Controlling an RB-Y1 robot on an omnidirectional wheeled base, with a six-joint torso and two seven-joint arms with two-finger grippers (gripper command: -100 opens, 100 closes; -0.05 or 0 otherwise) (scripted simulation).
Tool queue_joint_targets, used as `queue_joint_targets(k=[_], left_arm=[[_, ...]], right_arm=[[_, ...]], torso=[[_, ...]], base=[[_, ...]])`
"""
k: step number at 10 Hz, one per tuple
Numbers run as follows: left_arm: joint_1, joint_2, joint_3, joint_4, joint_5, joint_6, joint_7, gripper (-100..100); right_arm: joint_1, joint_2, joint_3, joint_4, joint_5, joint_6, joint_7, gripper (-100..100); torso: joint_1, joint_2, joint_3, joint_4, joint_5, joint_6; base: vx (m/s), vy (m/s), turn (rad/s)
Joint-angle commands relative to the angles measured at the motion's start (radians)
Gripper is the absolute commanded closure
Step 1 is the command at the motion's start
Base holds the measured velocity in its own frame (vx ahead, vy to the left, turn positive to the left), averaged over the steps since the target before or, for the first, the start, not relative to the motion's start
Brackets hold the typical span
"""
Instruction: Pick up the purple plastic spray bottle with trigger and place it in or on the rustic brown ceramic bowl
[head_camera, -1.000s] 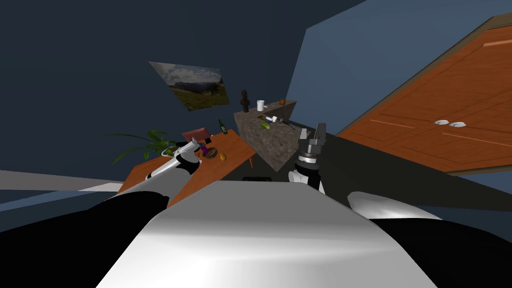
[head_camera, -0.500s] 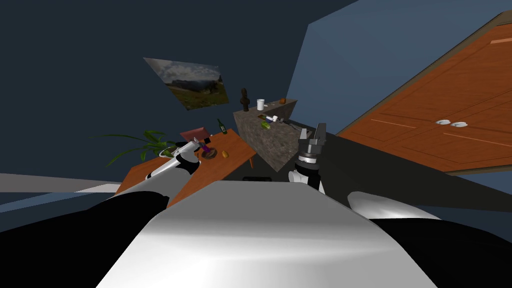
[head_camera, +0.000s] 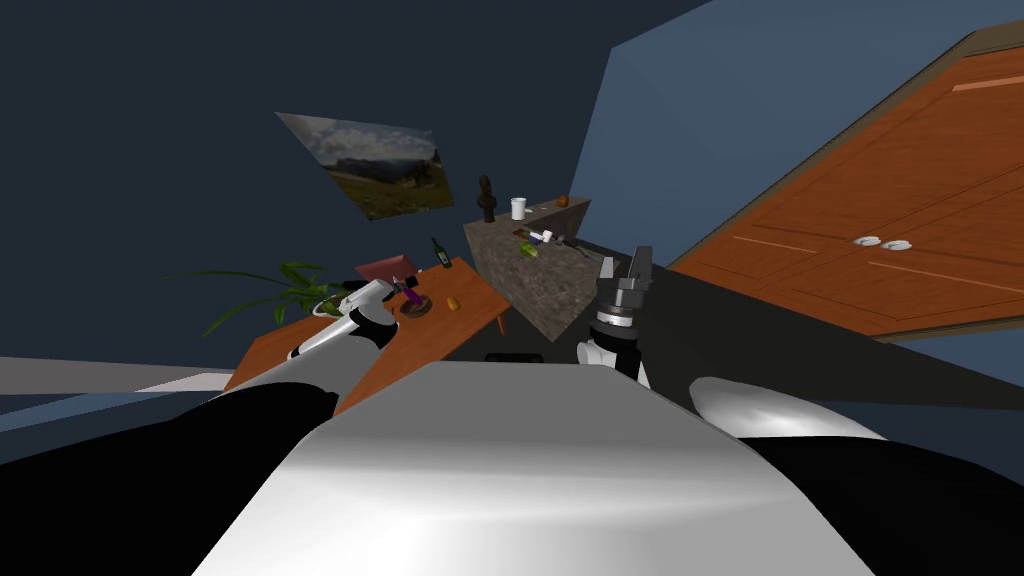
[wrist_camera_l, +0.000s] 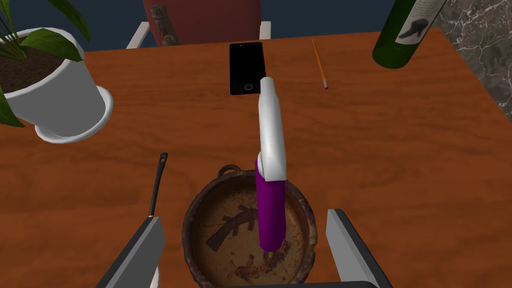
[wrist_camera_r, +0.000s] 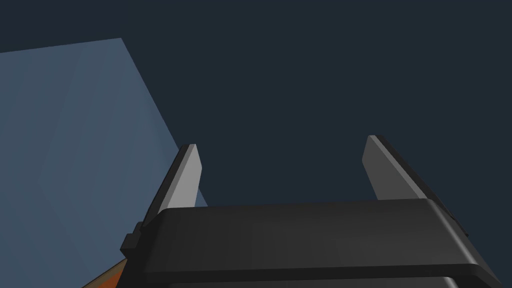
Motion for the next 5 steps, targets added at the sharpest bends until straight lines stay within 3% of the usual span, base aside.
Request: queue_joint_targets(k=[1, 2, 3, 5], left_arm=[[-0.016, 0.021, -0.002, 0.050, -0.005, -0.027, 0.001, -100], [-0.016, 0.021, -0.002, 0.057, -0.005, -0.027, 0.001, -100], [-0.034, 0.054, 0.001, 0.053, -0.021, 0.008, 0.015, -100], [-0.034, 0.054, 0.001, 0.059, -0.021, 0.008, 0.015, -100]], right_arm=[[0.000, 0.000, 0.000, 0.000, 0.000, 0.000, 0.000, 0], [0.000, 0.000, 0.000, 0.000, 0.000, 0.000, 0.000, 0], [0.000, 0.000, 0.000, 0.000, 0.000, 0.000, 0.000, 0], [0.000, 0.000, 0.000, 0.000, 0.000, 0.000, 0.000, 0]], torso=[[0.000, 0.000, 0.000, 0.000, 0.000, 0.000], [0.001, -0.001, -0.001, 0.000, 0.000, 0.000], [0.001, -0.001, -0.001, 0.000, 0.000, 0.000], [-0.001, 0.000, 0.000, 0.000, 0.000, 0.000]], base=[[-0.004, -0.003, 0.013], [0.000, 0.000, 0.000], [-0.026, -0.024, -0.127], [-0.025, -0.017, -0.027]])
